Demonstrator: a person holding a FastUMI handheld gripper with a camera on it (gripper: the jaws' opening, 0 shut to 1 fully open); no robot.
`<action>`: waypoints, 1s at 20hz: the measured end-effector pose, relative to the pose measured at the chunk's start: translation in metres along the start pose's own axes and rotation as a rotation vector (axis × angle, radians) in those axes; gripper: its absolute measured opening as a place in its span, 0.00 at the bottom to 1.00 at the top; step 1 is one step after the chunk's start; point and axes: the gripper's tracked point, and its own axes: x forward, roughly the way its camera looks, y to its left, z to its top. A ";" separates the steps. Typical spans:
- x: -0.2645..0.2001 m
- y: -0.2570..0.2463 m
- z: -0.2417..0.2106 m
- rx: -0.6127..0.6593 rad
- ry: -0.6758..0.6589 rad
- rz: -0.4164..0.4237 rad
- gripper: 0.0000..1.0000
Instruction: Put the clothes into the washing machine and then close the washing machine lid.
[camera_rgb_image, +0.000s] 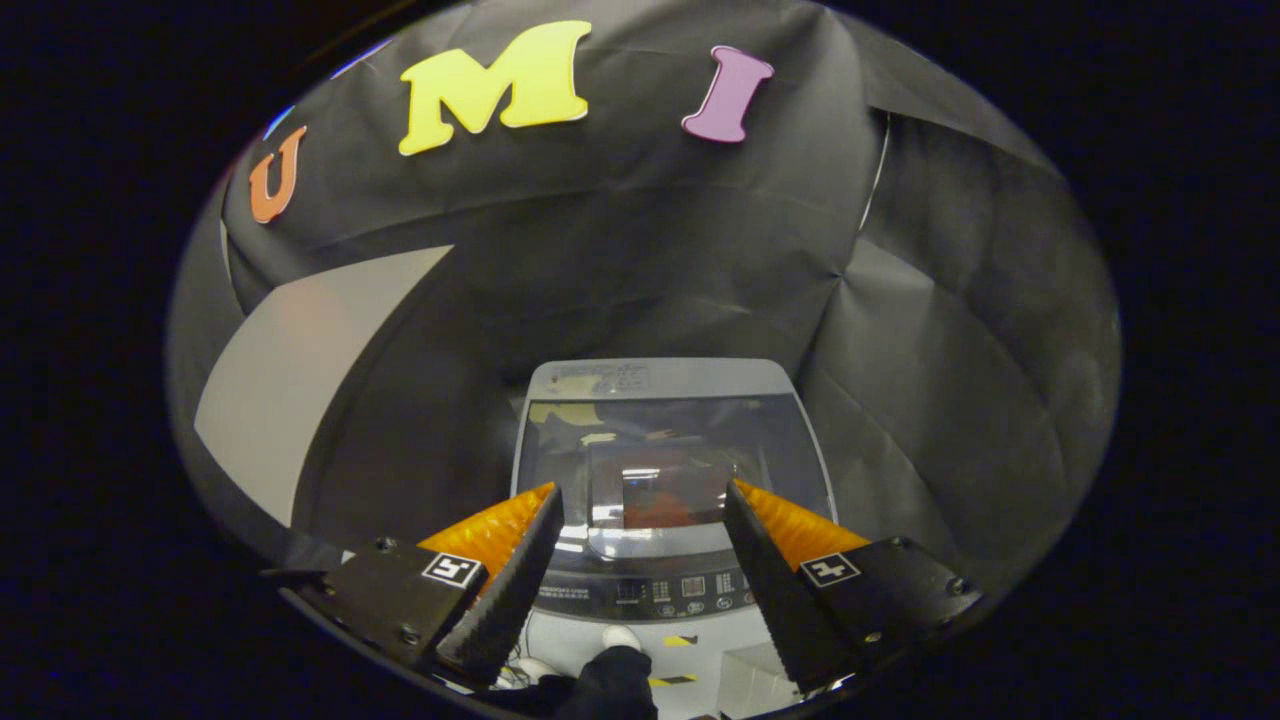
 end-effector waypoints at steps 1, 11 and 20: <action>-0.010 0.000 -0.002 0.005 -0.017 -0.011 1.00; -0.106 -0.007 -0.015 0.024 -0.175 -0.059 1.00; -0.238 -0.035 -0.020 -0.054 -0.471 0.045 1.00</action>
